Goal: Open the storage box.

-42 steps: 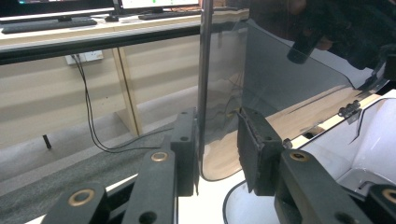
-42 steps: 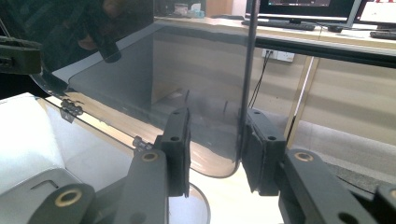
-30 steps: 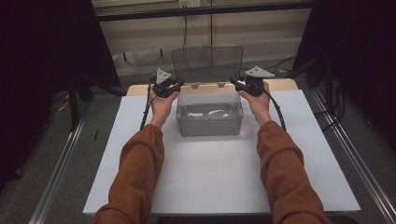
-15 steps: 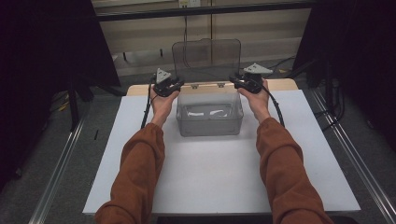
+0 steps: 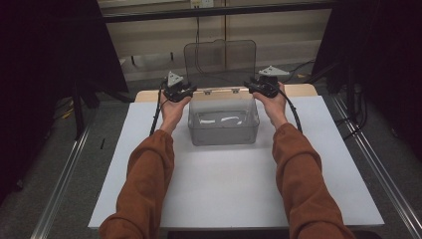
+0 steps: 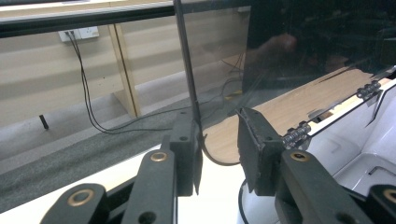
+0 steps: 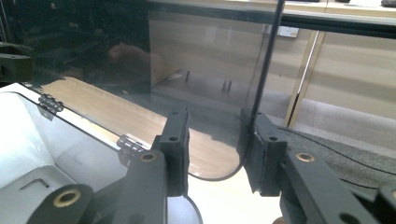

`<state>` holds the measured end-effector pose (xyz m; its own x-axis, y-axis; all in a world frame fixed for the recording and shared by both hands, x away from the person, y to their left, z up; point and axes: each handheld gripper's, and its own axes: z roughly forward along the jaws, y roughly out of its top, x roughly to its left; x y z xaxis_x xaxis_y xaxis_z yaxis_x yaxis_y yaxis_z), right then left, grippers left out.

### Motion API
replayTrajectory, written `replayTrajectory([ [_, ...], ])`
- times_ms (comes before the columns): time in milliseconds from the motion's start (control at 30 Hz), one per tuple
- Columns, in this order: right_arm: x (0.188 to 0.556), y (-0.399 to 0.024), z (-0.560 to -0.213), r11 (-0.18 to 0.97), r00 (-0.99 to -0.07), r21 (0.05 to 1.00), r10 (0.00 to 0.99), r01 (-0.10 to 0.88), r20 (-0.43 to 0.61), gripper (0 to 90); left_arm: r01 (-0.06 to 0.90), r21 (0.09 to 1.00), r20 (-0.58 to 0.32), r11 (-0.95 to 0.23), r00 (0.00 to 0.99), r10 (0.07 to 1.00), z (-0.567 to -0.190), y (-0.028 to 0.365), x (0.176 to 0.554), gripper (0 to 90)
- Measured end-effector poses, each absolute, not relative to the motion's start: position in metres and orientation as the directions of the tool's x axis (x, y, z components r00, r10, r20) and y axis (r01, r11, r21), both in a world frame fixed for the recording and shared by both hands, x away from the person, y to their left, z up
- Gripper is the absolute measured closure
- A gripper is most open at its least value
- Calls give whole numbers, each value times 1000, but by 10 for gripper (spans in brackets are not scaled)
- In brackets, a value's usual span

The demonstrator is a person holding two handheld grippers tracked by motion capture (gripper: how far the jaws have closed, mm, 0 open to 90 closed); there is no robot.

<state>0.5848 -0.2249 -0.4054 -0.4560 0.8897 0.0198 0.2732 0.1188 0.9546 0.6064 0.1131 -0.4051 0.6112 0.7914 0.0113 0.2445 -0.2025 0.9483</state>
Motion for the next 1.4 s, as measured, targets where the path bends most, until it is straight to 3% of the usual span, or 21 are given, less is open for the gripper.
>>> replayTrajectory([
  [833,595,-224,-402,72,-447,927,888,369,109,558,340,920,-54,-196,605,795,-403,104,617,505],
  [1400,603,-219,-400,70,-429,896,892,439,141,475,394,903,-112,-171,601,791,-403,104,622,475],
])
